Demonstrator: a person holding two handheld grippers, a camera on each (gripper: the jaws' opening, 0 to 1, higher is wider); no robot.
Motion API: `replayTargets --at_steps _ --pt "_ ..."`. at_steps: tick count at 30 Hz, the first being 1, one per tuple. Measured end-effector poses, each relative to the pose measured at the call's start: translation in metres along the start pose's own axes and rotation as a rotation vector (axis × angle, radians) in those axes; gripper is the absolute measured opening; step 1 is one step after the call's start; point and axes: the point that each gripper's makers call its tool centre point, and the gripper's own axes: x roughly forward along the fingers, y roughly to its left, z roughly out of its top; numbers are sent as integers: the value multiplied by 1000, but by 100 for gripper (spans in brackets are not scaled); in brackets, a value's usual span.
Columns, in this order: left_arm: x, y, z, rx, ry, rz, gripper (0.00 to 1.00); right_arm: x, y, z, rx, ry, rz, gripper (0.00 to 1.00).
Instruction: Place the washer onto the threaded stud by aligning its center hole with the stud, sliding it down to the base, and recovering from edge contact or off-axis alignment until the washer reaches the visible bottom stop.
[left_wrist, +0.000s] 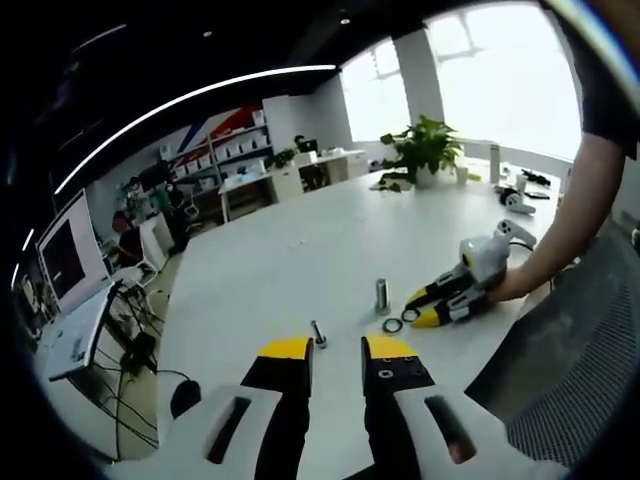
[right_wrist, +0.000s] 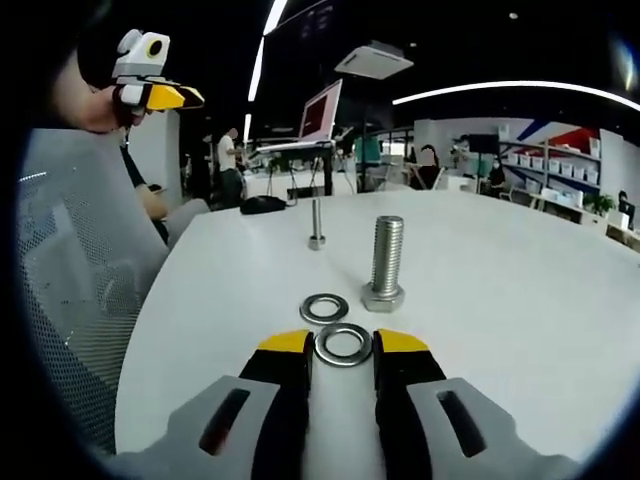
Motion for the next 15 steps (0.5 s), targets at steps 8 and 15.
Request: replayTargets --at_steps 8,15 --pt "1 -1 -1 2 7 -4 17 -4 0 2 -2 1 2 25" --pt "1 -2 -2 5 11 -7 17 -4 2 14 -7 -26 -3 25"
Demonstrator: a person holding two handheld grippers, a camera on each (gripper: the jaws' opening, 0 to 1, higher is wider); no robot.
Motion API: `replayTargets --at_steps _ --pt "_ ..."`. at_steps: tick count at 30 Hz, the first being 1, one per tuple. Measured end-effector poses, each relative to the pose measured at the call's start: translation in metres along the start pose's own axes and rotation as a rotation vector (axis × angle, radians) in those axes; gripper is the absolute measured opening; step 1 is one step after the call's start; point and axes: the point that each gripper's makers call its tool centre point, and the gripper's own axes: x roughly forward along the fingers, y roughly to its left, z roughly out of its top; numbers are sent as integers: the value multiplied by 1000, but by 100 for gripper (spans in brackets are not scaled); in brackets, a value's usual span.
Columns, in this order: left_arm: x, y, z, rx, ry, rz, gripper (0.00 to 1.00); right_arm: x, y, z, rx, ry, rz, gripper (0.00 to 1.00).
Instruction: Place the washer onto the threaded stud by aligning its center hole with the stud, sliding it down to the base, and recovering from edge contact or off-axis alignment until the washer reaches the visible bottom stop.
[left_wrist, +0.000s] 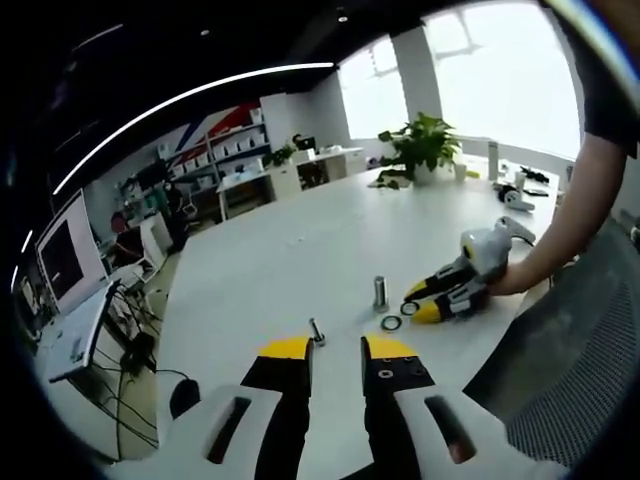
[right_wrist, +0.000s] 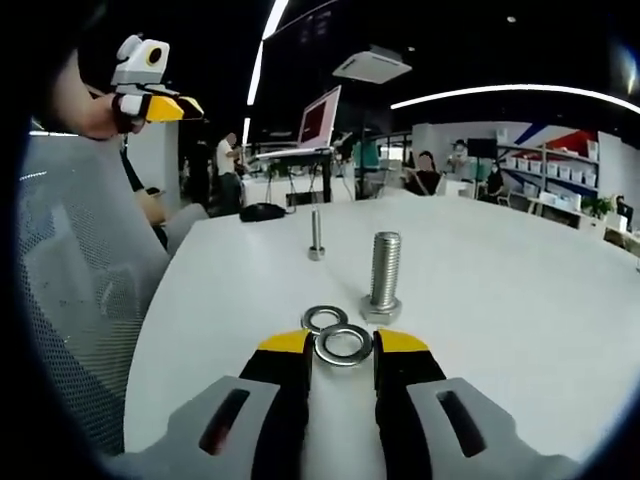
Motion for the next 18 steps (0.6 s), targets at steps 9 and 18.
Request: replayTargets --at_steps 9,18 --pt "0 1 0 1 -3 4 17 -6 2 10 -7 -9 -5 25" --pt "-1 3 1 0 -8 11 17 -10 -5 40 -41 -51 -16 25"
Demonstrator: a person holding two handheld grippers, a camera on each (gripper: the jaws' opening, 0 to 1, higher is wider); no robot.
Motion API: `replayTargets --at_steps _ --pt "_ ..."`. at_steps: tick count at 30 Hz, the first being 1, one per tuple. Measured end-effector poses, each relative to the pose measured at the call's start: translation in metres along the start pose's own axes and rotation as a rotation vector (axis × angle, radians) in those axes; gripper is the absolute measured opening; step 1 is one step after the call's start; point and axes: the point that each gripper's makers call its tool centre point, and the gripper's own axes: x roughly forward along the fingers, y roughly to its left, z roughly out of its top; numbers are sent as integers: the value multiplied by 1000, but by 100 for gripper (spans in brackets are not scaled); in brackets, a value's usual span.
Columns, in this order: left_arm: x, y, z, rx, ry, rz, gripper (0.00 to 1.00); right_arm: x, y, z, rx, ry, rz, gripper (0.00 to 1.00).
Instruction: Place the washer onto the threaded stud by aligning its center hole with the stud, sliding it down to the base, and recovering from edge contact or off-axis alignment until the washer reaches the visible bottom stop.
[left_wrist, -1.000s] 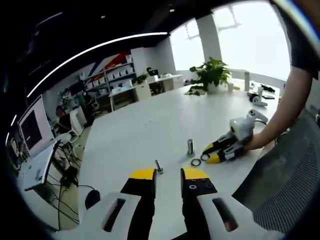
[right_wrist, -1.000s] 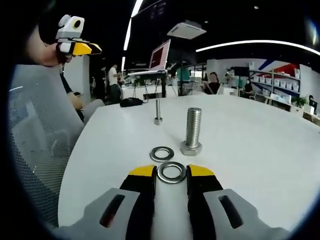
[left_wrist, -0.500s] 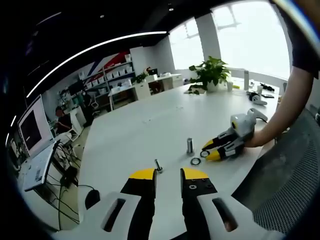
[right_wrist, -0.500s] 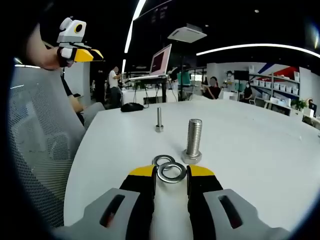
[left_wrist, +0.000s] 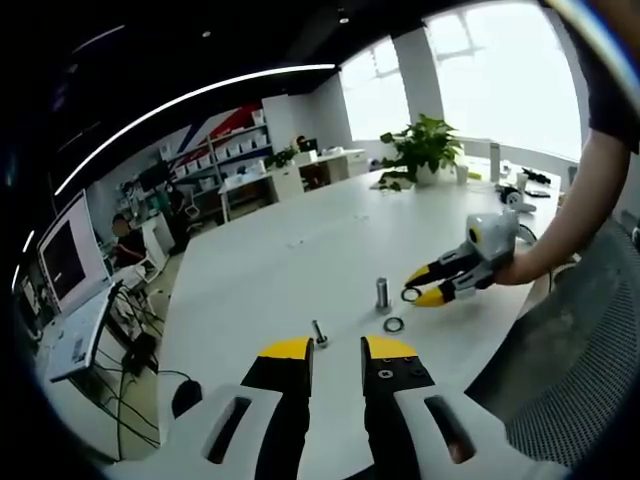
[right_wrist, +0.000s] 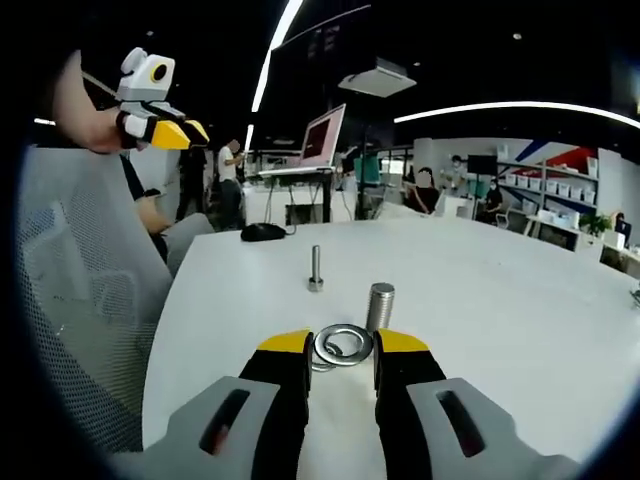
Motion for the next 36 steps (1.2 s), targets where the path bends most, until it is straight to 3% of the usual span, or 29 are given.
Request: replayTargets --at_steps 9,15,36 --pt "0 0 1 3 -3 0 17 5 -7 33 -34 -41 -3 25" --pt "0 1 2 3 -8 4 17 14 -15 43 -23 -52 -11 25" --pt "-2 2 4 1 -22 13 17 36 -28 24 42 27 -15 25"
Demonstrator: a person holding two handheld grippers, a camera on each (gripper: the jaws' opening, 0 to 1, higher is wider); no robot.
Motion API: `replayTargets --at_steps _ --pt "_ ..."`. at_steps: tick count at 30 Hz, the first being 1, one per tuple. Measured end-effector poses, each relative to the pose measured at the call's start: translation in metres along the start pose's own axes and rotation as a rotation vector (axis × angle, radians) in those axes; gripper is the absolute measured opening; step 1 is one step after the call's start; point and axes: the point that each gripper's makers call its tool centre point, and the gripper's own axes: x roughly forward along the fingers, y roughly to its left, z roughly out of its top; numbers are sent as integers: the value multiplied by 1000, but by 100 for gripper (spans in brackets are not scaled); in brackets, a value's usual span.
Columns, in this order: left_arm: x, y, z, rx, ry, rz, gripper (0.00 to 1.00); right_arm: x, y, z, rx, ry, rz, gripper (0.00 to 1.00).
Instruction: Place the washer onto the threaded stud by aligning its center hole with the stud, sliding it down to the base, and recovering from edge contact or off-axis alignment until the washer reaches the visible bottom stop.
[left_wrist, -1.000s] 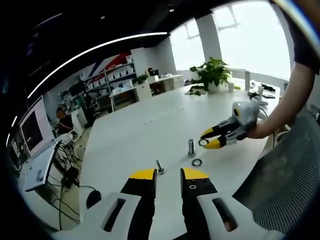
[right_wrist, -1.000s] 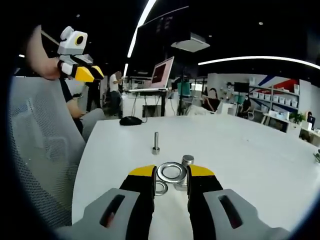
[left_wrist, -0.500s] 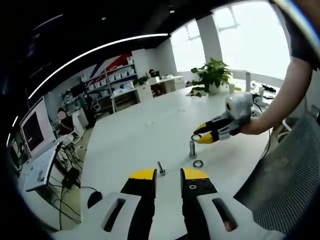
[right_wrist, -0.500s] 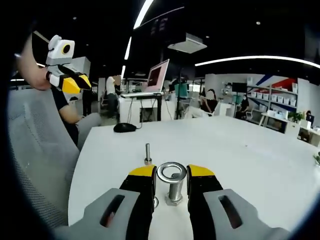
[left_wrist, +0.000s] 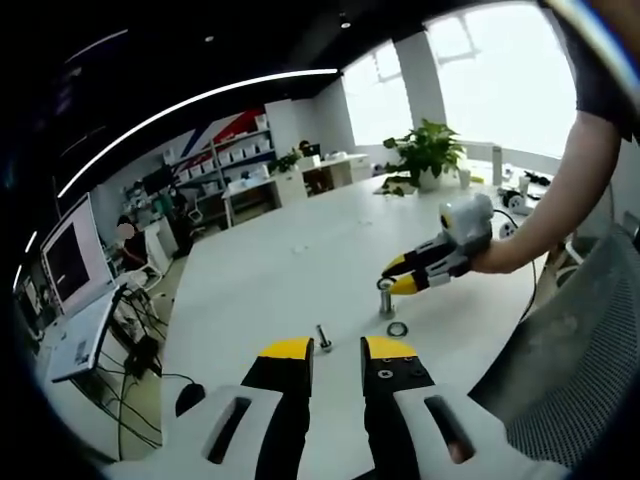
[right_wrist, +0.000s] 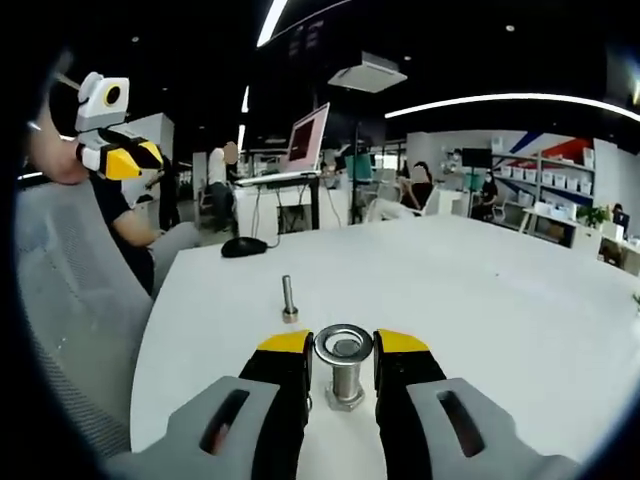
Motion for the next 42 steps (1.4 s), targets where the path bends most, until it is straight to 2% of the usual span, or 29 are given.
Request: replayTargets --at_steps 7,9,24,33,42 --pt "0 -1 0 1 1 -4 17 1 -2 -10 10 32 -4 26" --pt "0 -1 0 1 2 -4 17 0 -3 -9 28 24 -8 25" --pt "0 -2 -1 1 4 -8 17 -7 -3 1 13 -11 -18 26" --pt "0 -2 1 3 -1 -8 17 -19 -1 -9 23 1 -28 29" --pt "-1 0 0 -2 -4 -1 17 -38 8 -26 26 32 -28 30"
